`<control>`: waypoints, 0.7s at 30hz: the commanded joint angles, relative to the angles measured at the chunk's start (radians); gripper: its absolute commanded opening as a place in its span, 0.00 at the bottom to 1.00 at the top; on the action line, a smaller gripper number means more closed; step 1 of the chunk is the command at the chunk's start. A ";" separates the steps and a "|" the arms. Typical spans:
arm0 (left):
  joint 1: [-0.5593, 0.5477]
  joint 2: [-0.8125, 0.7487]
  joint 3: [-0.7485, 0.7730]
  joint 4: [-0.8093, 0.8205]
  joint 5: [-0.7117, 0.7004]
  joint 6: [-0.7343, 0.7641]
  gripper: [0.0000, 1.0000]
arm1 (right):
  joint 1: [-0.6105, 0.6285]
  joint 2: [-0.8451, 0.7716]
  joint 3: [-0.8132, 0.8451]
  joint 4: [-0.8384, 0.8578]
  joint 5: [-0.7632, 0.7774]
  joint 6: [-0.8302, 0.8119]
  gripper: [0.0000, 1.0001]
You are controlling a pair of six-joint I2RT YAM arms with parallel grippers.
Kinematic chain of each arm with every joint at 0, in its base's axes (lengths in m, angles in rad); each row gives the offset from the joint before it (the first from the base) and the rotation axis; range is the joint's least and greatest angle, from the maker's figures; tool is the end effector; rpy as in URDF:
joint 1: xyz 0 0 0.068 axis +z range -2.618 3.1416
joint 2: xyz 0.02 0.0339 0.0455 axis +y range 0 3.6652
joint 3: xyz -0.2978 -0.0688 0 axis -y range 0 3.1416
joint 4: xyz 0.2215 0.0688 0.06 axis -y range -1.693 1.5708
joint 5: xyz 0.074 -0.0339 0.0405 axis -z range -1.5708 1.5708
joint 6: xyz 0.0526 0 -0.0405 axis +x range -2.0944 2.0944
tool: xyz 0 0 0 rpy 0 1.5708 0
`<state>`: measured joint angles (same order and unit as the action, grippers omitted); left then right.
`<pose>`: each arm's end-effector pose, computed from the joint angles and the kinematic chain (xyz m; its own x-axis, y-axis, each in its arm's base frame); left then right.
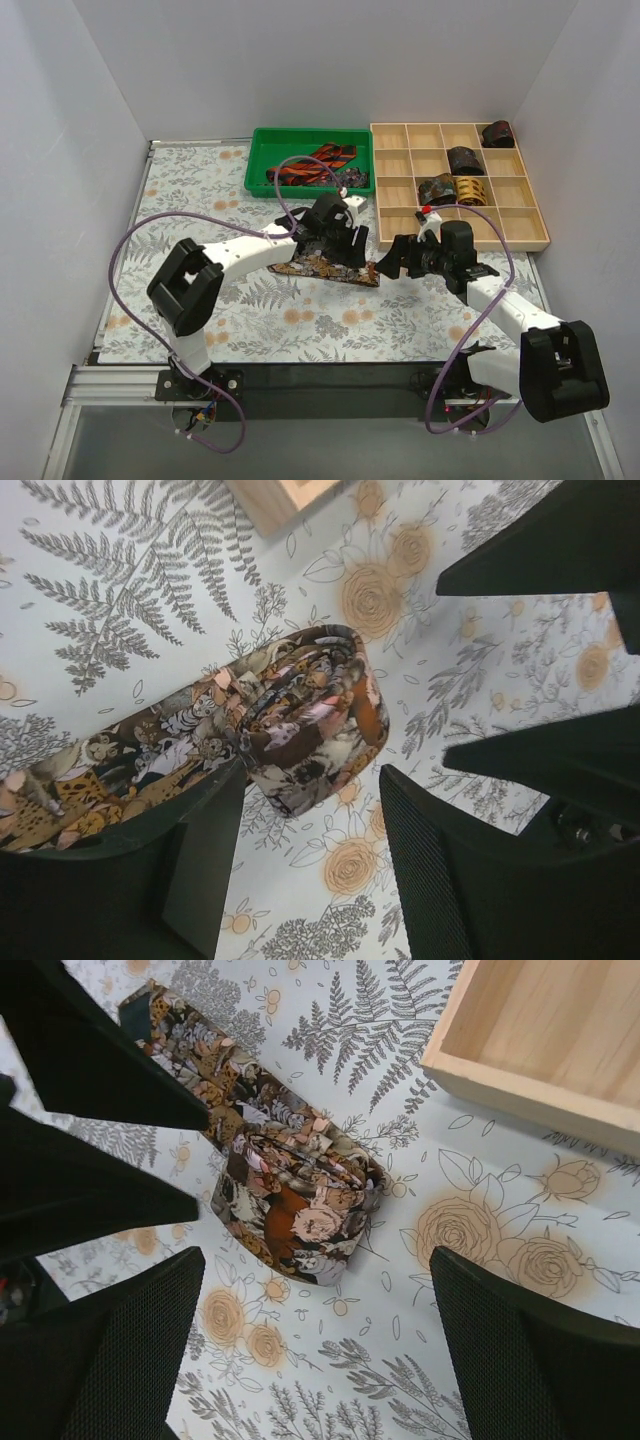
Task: Roll the ties
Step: Roll the tie
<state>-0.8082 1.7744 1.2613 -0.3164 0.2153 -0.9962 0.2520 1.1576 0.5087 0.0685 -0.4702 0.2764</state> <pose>0.2594 -0.2878 0.2562 -0.9535 -0.1891 -0.2347 0.0104 0.7578 -0.6525 0.2015 0.0765 0.2339 -0.6717 0.0783 -0.7367 -0.4219 0.7770 0.4672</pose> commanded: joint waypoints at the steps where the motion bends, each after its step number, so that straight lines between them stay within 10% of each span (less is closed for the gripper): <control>1: 0.006 0.036 0.055 0.063 0.032 -0.027 0.51 | -0.025 0.019 -0.048 0.237 -0.091 0.156 0.83; 21: 0.003 0.189 0.072 0.076 -0.016 -0.024 0.28 | -0.034 0.255 -0.165 0.551 -0.105 0.329 0.77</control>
<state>-0.8070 1.9602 1.3098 -0.2459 0.2169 -1.0199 0.2230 1.3914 0.3550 0.5053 -0.5720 0.5537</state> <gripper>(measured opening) 0.288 0.771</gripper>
